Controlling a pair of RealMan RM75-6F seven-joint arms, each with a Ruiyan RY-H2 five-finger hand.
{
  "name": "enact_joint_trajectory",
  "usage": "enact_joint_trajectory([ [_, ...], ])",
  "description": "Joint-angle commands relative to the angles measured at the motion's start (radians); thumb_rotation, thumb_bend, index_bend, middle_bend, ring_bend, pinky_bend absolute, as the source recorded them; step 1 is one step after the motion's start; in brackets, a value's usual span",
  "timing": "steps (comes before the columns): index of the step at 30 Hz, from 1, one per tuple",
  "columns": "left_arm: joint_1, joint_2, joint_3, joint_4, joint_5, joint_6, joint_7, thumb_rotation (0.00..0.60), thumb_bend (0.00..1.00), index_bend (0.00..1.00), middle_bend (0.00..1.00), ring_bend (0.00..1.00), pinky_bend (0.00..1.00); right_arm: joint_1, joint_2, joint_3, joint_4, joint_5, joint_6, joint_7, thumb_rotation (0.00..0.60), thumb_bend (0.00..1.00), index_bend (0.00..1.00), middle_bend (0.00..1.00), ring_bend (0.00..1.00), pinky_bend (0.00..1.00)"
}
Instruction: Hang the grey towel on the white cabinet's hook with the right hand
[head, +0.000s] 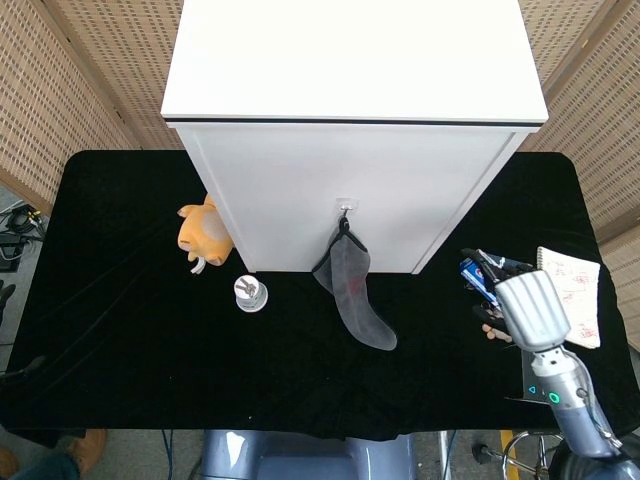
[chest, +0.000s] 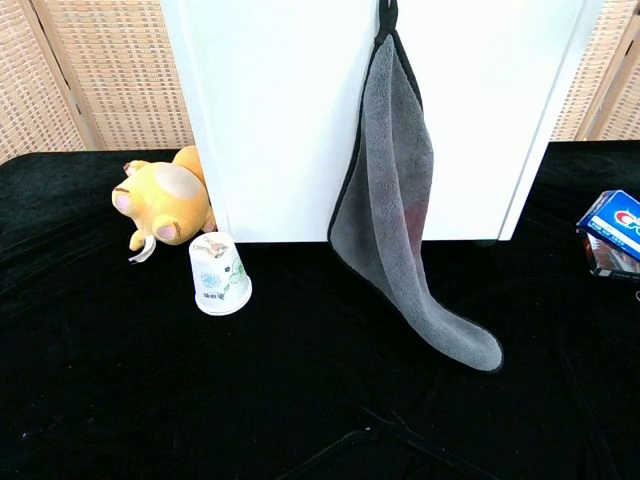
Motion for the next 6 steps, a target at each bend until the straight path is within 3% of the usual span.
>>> enact_joint_trajectory([
  [1, 0.007, -0.004, 0.000, 0.001, 0.004, 0.015, 0.012, 0.600, 0.00, 0.00, 0.00, 0.00, 0.00, -0.106, -0.023, -0.066, 0.131, -0.023, 0.057, 0.083, 0.600, 0.00, 0.02, 0.11, 0.08, 0.15],
  [3, 0.013, -0.016, -0.008, 0.009, -0.001, 0.038, 0.045, 0.600, 0.00, 0.00, 0.00, 0.00, 0.00, -0.133, -0.026, -0.070, 0.141, -0.007, 0.063, 0.095, 0.600, 0.00, 0.00, 0.03, 0.01, 0.05],
  [6, 0.021, -0.029, -0.013, 0.012, 0.000, 0.058, 0.060, 0.600, 0.00, 0.00, 0.00, 0.00, 0.00, -0.165, -0.032, -0.074, 0.148, 0.005, 0.071, 0.117, 0.600, 0.00, 0.00, 0.00, 0.00, 0.02],
])
